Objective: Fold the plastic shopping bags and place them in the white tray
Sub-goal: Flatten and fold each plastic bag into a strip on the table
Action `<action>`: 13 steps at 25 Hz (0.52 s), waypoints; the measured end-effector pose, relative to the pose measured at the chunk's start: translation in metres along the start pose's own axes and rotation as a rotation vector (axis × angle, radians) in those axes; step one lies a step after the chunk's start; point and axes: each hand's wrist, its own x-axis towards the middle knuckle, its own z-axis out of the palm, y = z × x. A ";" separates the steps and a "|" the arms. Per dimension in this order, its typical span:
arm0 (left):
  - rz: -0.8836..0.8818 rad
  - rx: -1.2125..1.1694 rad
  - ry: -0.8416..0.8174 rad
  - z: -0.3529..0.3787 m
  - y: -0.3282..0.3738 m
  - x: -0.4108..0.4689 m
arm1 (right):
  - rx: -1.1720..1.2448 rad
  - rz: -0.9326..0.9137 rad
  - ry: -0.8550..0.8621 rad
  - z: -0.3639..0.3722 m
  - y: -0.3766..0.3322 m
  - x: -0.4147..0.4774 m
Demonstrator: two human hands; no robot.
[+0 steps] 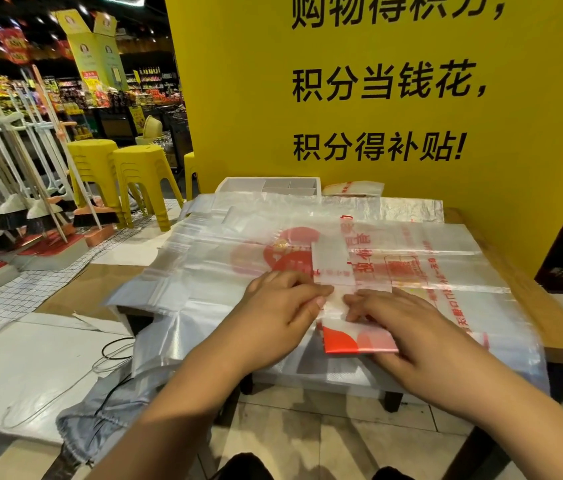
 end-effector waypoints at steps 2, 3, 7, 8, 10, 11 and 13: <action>0.007 0.021 0.010 0.001 -0.004 0.000 | 0.037 0.002 0.005 0.001 0.000 0.002; 0.009 0.039 0.010 0.001 -0.005 -0.001 | 0.046 -0.002 -0.002 0.002 0.002 0.002; 0.030 0.106 -0.017 0.002 -0.005 -0.002 | 0.065 0.025 -0.016 0.003 0.009 0.003; 0.038 0.089 -0.016 0.001 -0.004 -0.003 | 0.073 0.030 -0.021 0.002 0.010 0.004; 0.079 0.025 -0.008 -0.002 -0.004 -0.004 | 0.082 0.034 -0.017 -0.001 0.009 0.010; 0.106 -0.015 -0.004 -0.002 -0.006 -0.005 | 0.096 0.047 -0.018 -0.004 0.007 0.013; 0.125 -0.065 -0.014 -0.004 -0.008 -0.007 | 0.136 0.088 -0.044 -0.009 0.005 0.020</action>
